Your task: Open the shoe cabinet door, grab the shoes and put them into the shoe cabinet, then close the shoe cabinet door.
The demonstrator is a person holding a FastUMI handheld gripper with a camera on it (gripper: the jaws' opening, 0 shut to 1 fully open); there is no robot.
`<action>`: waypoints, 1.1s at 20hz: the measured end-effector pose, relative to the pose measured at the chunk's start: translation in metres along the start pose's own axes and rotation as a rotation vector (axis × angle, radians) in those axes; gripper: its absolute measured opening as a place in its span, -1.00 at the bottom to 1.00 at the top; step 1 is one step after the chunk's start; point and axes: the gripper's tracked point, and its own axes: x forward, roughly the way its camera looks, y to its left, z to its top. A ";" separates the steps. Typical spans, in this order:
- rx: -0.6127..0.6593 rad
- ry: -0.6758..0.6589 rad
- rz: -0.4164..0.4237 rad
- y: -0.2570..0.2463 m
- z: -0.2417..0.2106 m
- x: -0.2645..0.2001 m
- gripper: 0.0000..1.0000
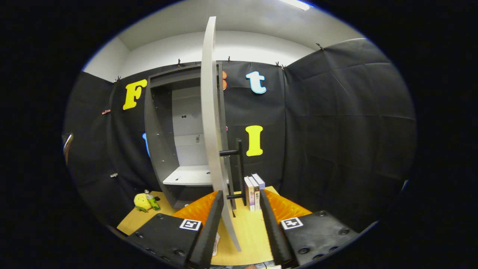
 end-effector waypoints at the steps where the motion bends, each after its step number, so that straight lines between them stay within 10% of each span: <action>1: 0.000 0.004 0.008 0.009 -0.002 -0.008 0.43; 3: -0.021 0.020 0.035 0.026 -0.012 -0.021 0.95; 22: -0.090 0.637 0.190 0.151 -0.336 0.048 0.98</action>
